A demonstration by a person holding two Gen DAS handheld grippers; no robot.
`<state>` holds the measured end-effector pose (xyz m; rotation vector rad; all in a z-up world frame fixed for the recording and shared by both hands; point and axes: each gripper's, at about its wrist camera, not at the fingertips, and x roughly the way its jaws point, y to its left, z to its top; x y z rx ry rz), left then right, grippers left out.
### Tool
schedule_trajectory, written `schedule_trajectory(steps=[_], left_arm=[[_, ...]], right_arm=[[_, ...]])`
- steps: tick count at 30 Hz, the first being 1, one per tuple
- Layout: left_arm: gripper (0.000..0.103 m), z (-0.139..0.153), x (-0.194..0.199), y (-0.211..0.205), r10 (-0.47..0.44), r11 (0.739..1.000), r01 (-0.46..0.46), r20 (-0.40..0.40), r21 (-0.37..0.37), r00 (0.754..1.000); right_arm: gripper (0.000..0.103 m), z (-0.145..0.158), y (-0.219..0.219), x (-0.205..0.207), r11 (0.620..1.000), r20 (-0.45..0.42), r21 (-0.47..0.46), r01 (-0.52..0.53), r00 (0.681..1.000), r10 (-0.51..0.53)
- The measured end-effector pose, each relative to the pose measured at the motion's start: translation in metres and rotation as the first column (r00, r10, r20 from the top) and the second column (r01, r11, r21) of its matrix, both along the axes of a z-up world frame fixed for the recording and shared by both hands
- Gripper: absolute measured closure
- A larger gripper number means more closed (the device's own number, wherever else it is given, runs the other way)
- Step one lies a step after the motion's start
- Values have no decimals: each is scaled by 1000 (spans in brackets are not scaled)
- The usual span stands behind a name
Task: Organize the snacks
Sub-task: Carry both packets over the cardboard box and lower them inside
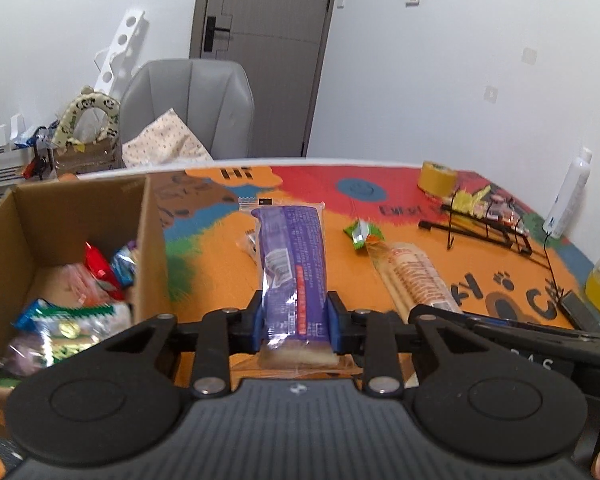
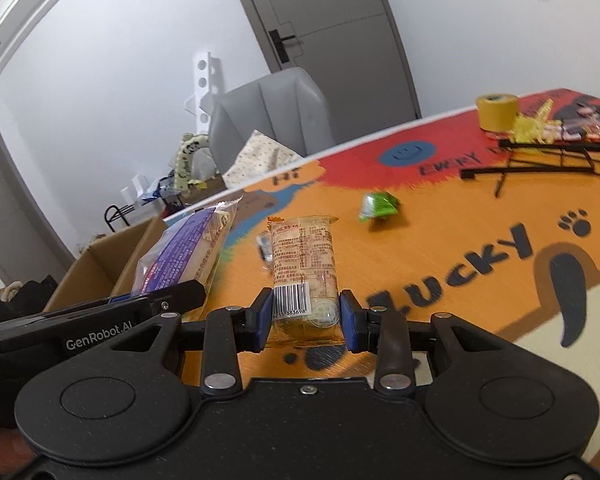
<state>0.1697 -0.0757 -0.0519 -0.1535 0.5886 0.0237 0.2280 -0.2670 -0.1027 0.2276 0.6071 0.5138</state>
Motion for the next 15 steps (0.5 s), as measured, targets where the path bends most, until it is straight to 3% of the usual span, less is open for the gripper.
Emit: schedule_trajectory(steps=[15], left_arm=[[74,37,-26,56,105,994,-104,78,-22,991]], right_arm=[[70,27,53,-2,995,56,29,-100,994,99]])
